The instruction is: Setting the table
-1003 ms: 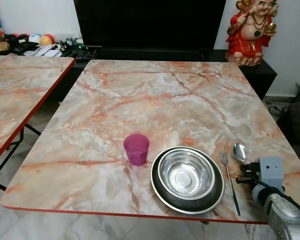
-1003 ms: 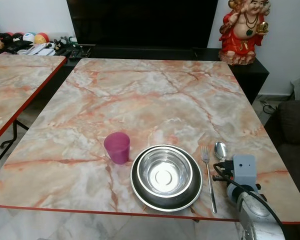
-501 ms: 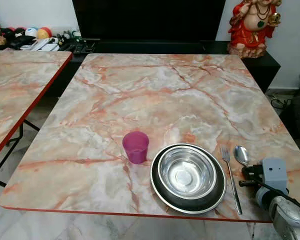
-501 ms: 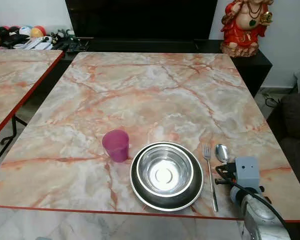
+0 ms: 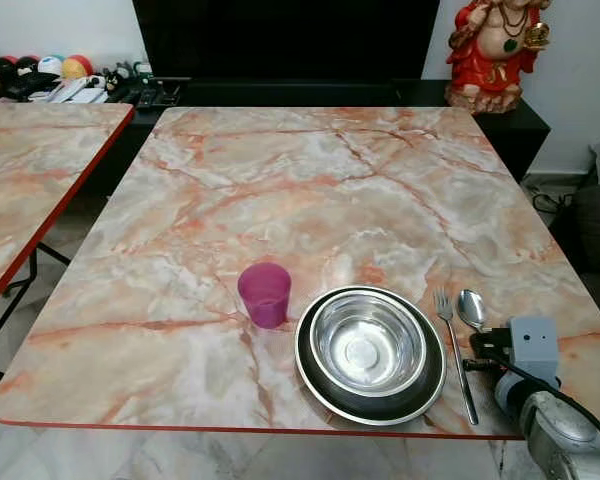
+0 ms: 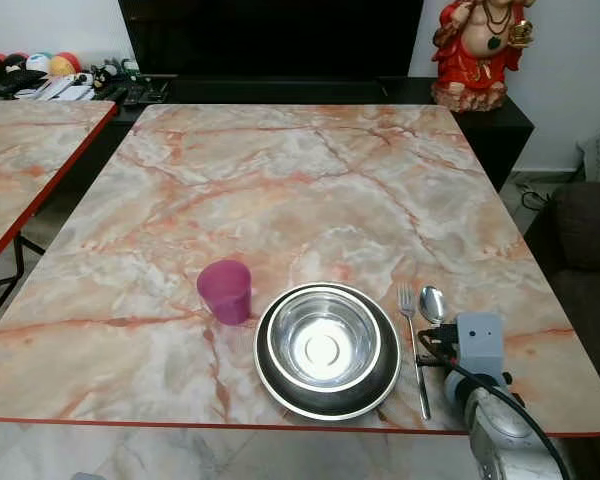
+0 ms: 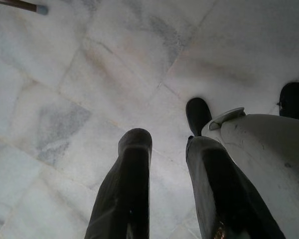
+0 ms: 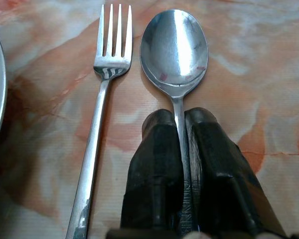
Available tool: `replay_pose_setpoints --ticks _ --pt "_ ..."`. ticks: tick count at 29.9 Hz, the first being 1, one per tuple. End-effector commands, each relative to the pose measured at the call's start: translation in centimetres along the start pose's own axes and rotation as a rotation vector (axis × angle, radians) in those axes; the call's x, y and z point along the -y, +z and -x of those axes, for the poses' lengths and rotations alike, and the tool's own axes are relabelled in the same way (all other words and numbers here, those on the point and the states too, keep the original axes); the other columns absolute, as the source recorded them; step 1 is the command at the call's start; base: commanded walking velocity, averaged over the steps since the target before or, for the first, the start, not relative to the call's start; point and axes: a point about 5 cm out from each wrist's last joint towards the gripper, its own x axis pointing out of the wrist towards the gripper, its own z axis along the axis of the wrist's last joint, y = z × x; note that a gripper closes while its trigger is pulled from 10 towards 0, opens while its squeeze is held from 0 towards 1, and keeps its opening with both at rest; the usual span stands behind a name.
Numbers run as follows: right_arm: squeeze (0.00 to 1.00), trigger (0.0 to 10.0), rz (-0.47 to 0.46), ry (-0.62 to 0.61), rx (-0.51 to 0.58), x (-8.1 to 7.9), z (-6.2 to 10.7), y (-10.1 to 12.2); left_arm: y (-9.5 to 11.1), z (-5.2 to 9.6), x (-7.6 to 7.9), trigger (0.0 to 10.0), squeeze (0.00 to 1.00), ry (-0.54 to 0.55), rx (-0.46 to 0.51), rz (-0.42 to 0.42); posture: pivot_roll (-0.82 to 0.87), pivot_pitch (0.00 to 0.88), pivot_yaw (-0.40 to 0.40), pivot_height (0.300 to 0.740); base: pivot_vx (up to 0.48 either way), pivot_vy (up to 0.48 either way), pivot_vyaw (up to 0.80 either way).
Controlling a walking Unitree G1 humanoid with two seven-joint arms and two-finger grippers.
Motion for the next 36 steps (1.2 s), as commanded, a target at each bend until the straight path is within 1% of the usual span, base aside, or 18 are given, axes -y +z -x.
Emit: replay_pose_setpoints --ticks 1,4,5,6,7,8,9,11,12,14,15,16,17,18,21,22,25,36 --pt "0.00 10.0 -0.007 0.012 -0.052 -0.4 -0.1 -1.0 -1.2 0.3 -0.1 10.0 0.00 0.003 -0.049 -0.004 -0.11 0.146 0.027 0.740 0.000 0.000 0.00" --pt "0.01 10.0 -0.008 0.013 -0.056 -0.6 -0.2 -1.1 -1.2 0.3 0.0 10.0 0.00 0.002 -0.050 -0.003 -0.11 0.143 0.026 0.740 0.000 0.000 0.00" --pt "0.25 10.0 -0.009 0.015 -0.056 -0.6 -0.2 -1.1 -1.2 0.3 0.0 10.0 0.00 0.002 -0.050 -0.002 -0.11 0.143 0.026 0.740 0.000 0.000 0.00" --pt "0.25 10.0 -0.009 0.015 -0.056 -0.7 -0.2 -1.1 -1.2 0.3 0.0 10.0 0.00 0.002 -0.050 -0.002 -0.11 0.143 0.026 0.740 0.000 0.000 0.00" --pt "0.69 10.0 -0.008 0.017 -0.056 -0.7 -0.3 -1.1 -1.2 0.2 0.0 10.0 0.00 0.002 -0.050 -0.002 -0.11 0.142 0.025 0.740 0.000 0.000 0.00" --pt "0.93 10.0 -0.007 0.020 -0.056 -0.8 -0.3 -1.1 -1.2 0.2 0.0 10.0 0.00 0.001 -0.050 -0.002 -0.11 0.141 0.024 0.740 0.000 0.000 0.00" --pt "1.00 10.0 -0.004 0.026 -0.057 -0.9 -0.3 -1.1 -1.2 0.2 0.1 10.0 0.00 0.003 -0.049 0.000 -0.11 0.141 0.024 0.740 0.000 0.000 0.00" --pt "1.00 10.0 -0.002 0.024 -0.057 -0.9 -0.4 -1.1 -1.2 0.2 0.1 10.0 0.00 0.004 -0.048 0.000 -0.11 0.137 0.023 0.740 0.000 0.000 0.00" --pt "0.85 10.0 0.004 0.020 -0.055 -0.9 -0.5 -0.9 -1.2 0.2 0.1 10.0 0.00 0.004 -0.047 0.001 -0.11 0.137 0.024 0.740 0.000 0.000 0.00" --pt "0.82 10.0 0.010 0.018 -0.054 -0.9 -0.5 -0.9 -1.1 0.2 0.1 10.0 0.00 0.005 -0.047 -0.001 -0.11 0.136 0.024 0.740 0.000 0.000 0.00" --pt "0.76 10.0 0.012 0.017 -0.054 -0.9 -0.5 -0.8 -1.1 0.2 0.1 10.0 0.00 0.005 -0.047 -0.003 -0.11 0.137 0.024 0.740 0.000 0.000 0.00" --pt "0.60 10.0 0.012 0.017 -0.054 -0.9 -0.6 -0.8 -1.0 0.2 0.0 10.0 0.00 0.006 -0.046 -0.003 -0.11 0.137 0.024 0.740 0.000 0.000 0.00" --pt "0.60 10.0 0.013 0.017 -0.054 -0.9 -0.6 -0.8 -1.0 0.2 0.0 10.0 0.00 0.006 -0.045 -0.003 -0.11 0.137 0.024 0.740 0.000 0.000 0.00" --pt "0.29 10.0 0.012 0.018 -0.054 -1.0 -0.6 -0.8 -1.0 0.2 0.0 10.0 0.00 0.007 -0.044 -0.003 -0.11 0.136 0.025 0.740 0.000 0.000 0.00" --pt "0.24 10.0 0.013 0.020 -0.054 -1.1 -0.6 -0.8 -0.8 0.1 0.0 10.0 0.00 0.007 -0.041 -0.005 -0.11 0.136 0.027 0.740 0.000 0.000 0.00" --pt "0.16 10.0 0.013 0.020 -0.055 -1.1 -0.6 -0.8 -0.8 0.1 0.0 10.0 0.00 0.007 -0.041 -0.006 -0.11 0.136 0.027 0.740 0.000 0.000 0.00" --pt "0.00 10.0 0.015 0.020 -0.058 -1.1 -0.6 -0.8 -0.8 0.1 -0.1 10.0 0.00 0.009 -0.041 -0.007 -0.11 0.138 0.027 0.740 0.000 0.000 0.00" --pt "0.00 10.0 0.030 0.059 -0.124 -1.8 -0.3 -1.9 -0.8 0.2 -0.2 10.0 0.00 0.010 -0.039 -0.010 -0.11 0.138 0.029 0.740 0.000 0.000 0.00"
